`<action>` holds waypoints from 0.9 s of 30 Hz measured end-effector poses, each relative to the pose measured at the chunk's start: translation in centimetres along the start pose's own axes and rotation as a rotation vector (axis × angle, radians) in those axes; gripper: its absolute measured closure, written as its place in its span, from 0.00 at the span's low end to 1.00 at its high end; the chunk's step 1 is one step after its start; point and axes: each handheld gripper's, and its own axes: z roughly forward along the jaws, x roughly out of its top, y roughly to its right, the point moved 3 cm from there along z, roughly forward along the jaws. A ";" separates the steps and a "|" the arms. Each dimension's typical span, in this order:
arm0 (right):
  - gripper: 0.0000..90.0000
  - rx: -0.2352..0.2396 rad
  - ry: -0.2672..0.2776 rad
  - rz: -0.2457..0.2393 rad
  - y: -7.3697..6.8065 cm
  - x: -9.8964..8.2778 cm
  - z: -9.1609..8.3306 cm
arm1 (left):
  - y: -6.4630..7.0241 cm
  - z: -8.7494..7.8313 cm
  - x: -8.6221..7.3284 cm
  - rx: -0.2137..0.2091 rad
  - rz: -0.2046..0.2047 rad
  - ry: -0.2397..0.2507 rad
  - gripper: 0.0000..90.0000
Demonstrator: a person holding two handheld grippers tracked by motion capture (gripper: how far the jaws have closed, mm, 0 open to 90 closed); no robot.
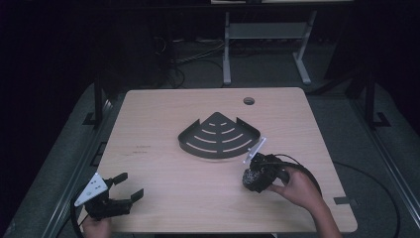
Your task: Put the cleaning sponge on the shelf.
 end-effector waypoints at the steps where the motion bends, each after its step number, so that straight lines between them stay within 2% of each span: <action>1: 0.37 0.001 0.007 -0.002 0.0 0.2 -0.1 | 0.0 0.0 0.0 -0.001 -0.001 0.000 0.15; 11: 0.37 0.011 -0.011 -0.014 0.3 1.4 0.1 | -0.1 0.0 0.0 -0.001 -0.002 0.001 0.15; 27: 0.37 0.030 -0.003 -0.021 1.0 3.4 -0.4 | 0.0 0.0 0.0 -0.003 -0.004 0.003 0.15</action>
